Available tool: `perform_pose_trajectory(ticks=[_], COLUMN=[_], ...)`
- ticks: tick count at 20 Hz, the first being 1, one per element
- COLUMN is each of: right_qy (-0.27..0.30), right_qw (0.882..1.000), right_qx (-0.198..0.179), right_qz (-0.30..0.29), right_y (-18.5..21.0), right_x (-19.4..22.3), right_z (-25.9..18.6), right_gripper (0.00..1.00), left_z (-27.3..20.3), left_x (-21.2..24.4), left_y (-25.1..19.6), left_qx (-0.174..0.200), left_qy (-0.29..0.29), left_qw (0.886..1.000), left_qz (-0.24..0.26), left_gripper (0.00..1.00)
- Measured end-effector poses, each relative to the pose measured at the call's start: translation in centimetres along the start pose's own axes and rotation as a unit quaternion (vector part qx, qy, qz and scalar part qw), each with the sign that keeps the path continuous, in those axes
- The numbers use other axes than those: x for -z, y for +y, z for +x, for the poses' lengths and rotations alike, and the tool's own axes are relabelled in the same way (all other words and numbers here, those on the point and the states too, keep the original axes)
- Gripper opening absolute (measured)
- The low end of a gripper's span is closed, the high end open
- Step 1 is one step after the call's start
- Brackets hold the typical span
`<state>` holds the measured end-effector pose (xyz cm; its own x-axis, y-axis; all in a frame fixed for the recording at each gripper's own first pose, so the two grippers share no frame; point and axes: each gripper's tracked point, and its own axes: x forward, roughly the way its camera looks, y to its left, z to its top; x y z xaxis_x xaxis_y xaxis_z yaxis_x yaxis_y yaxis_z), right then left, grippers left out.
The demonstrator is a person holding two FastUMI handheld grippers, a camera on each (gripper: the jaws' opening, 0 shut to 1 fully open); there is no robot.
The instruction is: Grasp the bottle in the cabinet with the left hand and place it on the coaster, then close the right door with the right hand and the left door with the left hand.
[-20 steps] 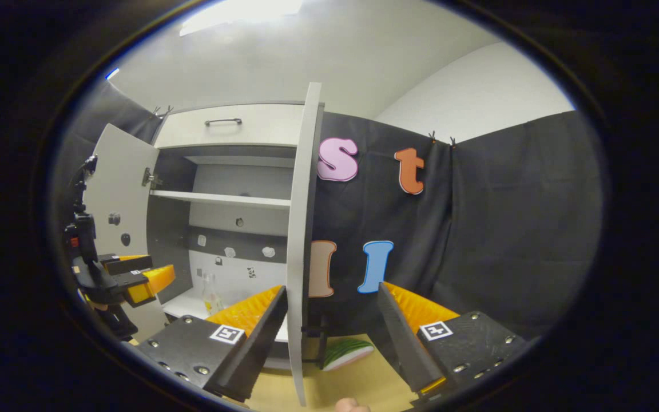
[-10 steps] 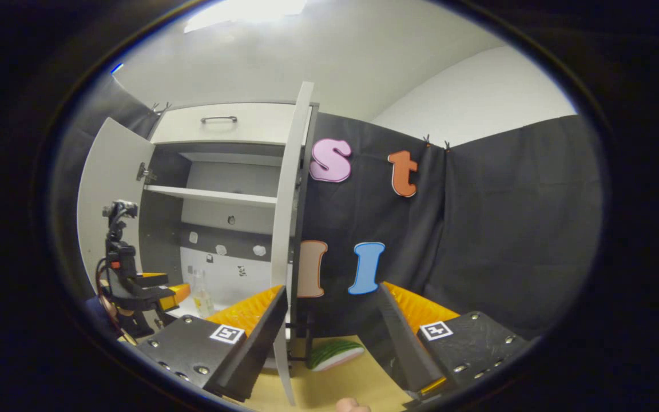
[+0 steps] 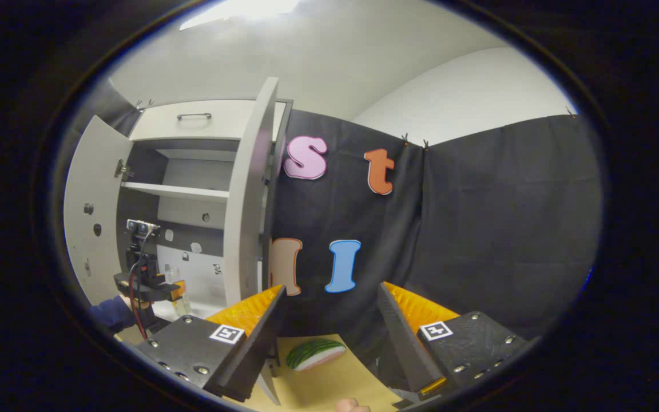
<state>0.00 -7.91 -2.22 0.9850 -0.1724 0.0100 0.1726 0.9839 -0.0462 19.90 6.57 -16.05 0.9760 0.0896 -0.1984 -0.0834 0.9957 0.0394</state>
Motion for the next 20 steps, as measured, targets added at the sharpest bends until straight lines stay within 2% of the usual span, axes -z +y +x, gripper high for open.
perform_pose_trajectory(ticks=[1, 3, 4, 6, 9, 12, 20], right_qy=[0.005, 0.010, 0.011, 0.012, 0.013, 0.015, 0.029], right_qw=[1.000, 1.000, 1.000, 1.000, 1.000, 1.000, 0.999], right_qx=[0.007, 0.015, 0.018, 0.025, 0.028, 0.023, -0.002], right_qz=[-0.001, -0.002, -0.002, -0.001, 0.002, 0.007, 0.019], right_y=[-0.5, -1.1, -1.3, -1.9, -2.3, -2.1, -0.2], right_x=[0.3, 0.7, 0.9, 1.0, 1.1, 1.2, 2.5], right_z=[0.0, 0.0, 0.0, -0.2, -0.2, 0.0, -0.7], right_gripper=[0.94, 0.96, 0.94, 0.96, 0.94, 0.96, 0.96], left_z=[0.9, 1.9, 2.0, 2.3, 1.9, 0.4, -8.5], left_x=[0.0, 0.3, 0.4, 0.0, 0.2, 0.0, -1.5], left_y=[-0.2, -0.1, 0.4, -0.1, -0.4, -1.0, -3.3], left_qx=[0.004, 0.004, -0.003, 0.003, 0.013, 0.030, 0.099], left_qy=[0.001, 0.008, 0.013, 0.003, 0.006, 0.010, -0.013], left_qw=[1.000, 0.999, 0.999, 0.999, 0.999, 0.999, 0.994], left_qz=[0.009, 0.035, 0.045, 0.043, 0.042, 0.037, 0.040], left_gripper=[0.96, 0.82, 0.67, 0.50, 0.45, 0.44, 0.44])
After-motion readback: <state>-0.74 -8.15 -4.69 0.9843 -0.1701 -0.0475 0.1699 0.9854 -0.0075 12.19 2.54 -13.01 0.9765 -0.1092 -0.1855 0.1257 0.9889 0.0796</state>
